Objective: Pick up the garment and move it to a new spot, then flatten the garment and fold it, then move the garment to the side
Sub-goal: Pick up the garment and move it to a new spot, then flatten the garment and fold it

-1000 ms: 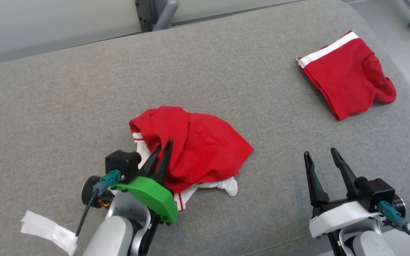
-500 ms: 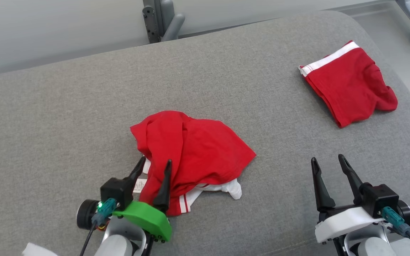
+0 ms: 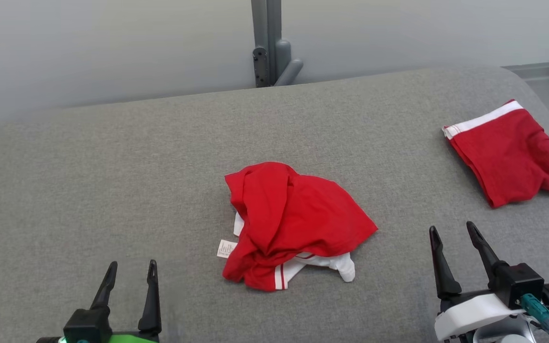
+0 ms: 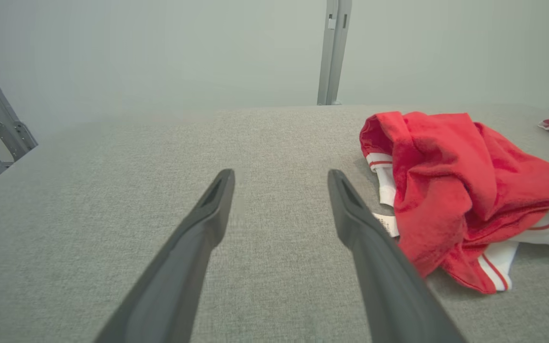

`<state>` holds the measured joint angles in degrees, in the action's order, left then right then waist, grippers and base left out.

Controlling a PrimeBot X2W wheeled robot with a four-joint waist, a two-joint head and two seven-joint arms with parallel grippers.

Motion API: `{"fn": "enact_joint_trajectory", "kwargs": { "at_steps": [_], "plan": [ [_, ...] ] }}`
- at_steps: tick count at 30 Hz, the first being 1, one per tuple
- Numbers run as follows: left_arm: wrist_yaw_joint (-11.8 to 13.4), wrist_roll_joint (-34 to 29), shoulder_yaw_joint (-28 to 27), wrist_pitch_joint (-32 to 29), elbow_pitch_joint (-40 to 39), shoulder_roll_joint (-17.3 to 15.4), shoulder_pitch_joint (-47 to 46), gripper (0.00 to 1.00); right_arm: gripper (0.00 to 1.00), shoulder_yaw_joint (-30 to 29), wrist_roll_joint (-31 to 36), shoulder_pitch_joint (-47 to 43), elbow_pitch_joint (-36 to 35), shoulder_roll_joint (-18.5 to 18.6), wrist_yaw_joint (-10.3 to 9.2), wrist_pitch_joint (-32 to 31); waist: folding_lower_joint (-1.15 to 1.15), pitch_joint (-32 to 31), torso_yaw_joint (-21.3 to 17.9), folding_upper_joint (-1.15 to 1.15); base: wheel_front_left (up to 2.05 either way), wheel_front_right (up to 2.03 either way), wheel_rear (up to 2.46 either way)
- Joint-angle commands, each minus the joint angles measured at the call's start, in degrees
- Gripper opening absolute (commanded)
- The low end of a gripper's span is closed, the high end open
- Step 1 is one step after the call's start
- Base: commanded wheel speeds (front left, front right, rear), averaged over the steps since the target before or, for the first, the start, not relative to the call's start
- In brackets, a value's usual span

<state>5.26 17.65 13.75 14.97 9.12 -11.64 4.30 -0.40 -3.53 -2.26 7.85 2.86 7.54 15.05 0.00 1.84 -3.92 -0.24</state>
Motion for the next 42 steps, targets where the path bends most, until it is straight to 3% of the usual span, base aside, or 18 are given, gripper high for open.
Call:
{"fn": "enact_joint_trajectory", "kwargs": {
  "at_steps": [1, 19, 27, 42],
  "plan": [
    [-0.3, -0.3, -0.7, 0.2, -0.5, -0.2, 1.1, 1.0, 1.0, -0.3, 0.2, -1.0, -0.2, 0.1, -0.1, 0.2, 0.0, -2.4, 2.6, 0.24, 0.0, 0.0, 0.0],
    [-6.9, -5.0, -15.4, 0.2, -4.6, 4.1, 10.4, 1.0, 1.0, -2.1, 2.0, -3.3, 2.4, 0.1, -0.1, 0.2, 0.0, -5.0, 5.4, 0.24, 0.0, 0.0, 0.0],
    [-9.3, -7.0, -17.4, 0.2, -4.3, 6.2, 9.7, 1.0, 1.0, -2.2, 1.5, -2.7, 2.7, 0.1, -0.1, 0.2, 0.0, -4.9, 5.6, 0.24, 0.0, 0.0, 0.0],
    [-11.3, -8.7, -18.9, 0.2, -3.6, 8.0, 8.3, 1.0, 1.0, -1.7, 1.7, -2.4, 2.8, 0.1, -0.1, 0.2, 0.0, -4.1, 3.6, 0.24, 0.0, 0.0, 0.0]
  ]
}}
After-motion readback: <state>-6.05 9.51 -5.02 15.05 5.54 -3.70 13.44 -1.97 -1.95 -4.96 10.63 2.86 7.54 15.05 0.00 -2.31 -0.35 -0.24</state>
